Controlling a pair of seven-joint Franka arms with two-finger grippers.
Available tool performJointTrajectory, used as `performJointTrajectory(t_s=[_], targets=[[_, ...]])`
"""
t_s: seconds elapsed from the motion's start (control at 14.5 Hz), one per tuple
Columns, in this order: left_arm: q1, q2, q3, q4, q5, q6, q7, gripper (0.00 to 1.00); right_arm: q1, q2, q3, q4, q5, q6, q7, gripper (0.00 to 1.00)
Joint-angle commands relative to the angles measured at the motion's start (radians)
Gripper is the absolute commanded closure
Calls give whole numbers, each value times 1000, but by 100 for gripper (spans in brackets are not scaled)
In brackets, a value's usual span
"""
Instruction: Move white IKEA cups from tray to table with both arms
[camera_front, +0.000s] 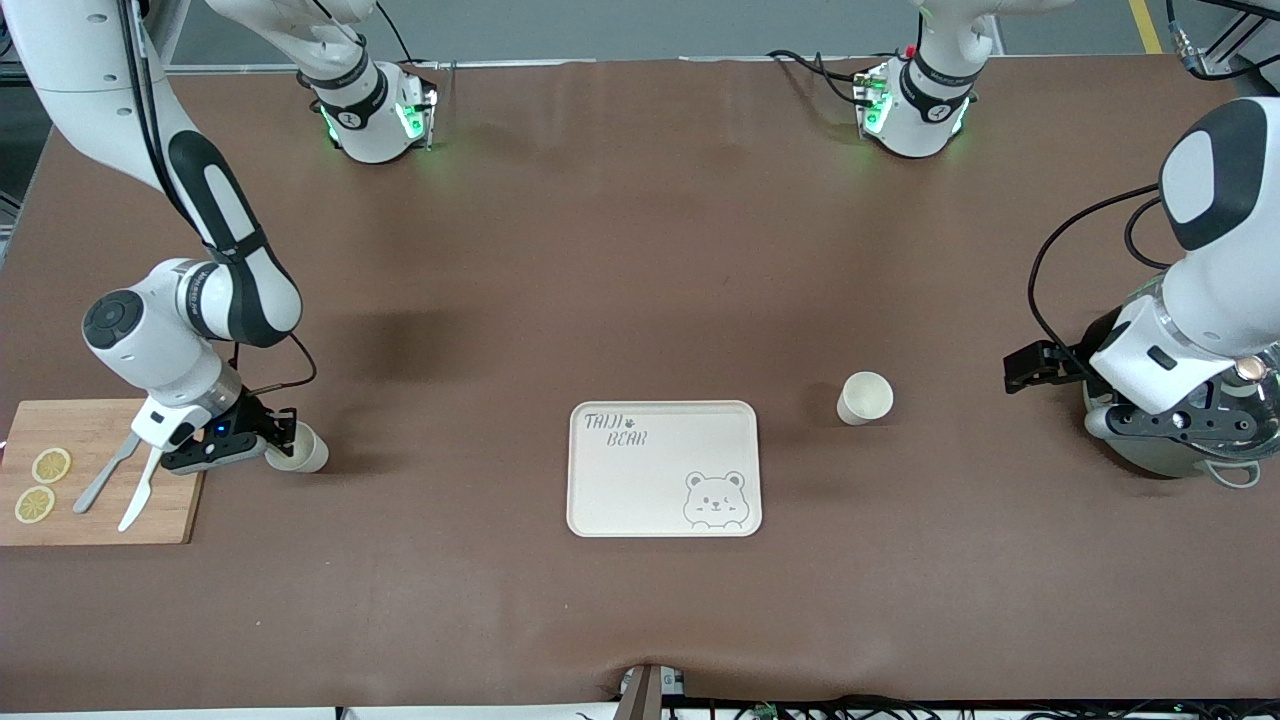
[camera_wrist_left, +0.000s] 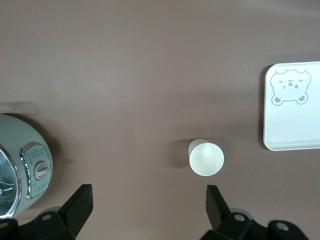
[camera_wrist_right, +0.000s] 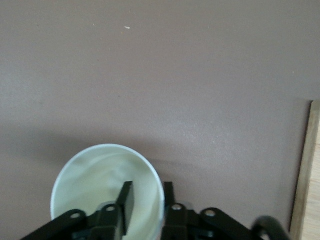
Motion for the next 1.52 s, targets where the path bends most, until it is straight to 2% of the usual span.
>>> performJointTrajectory(t_s=[0.0,0.07,0.21,0.35,0.48,0.69,0.9,1.11,1.24,1.45], targets=[[-2,1,0,7,27,-3,-9,0,-1,-14,5,9,-2,2,-9,0],[-2,1,0,7,27,-3,-9,0,0,-16,3,23,-4,-17,-8,0],[-4,2,0,7,27,-2,-10,0,-1,-16,2,102,-13,-161,-9,0],[-2,5,0,8,27,10,-9,0,-8,-22,0,243,-19,-410,-5,0],[4,5,0,8,27,26,-6,0,-14,-22,-6,430,-22,-703,4,0],[15,4,3,8,23,44,13,0,-11,-31,-6,587,-71,-942,87,0],[7,-4,2,10,21,82,11,0,-1,-126,-1,622,-84,-1118,191,0],[13,-22,2,28,21,87,13,0,-1,-265,-1,616,-87,-1240,199,0],[13,-39,2,36,21,87,10,0,-1,-342,-1,609,-90,-1297,278,0],[13,-82,-6,36,11,78,-3,0,-3,-375,0,607,-113,-1323,300,0]])
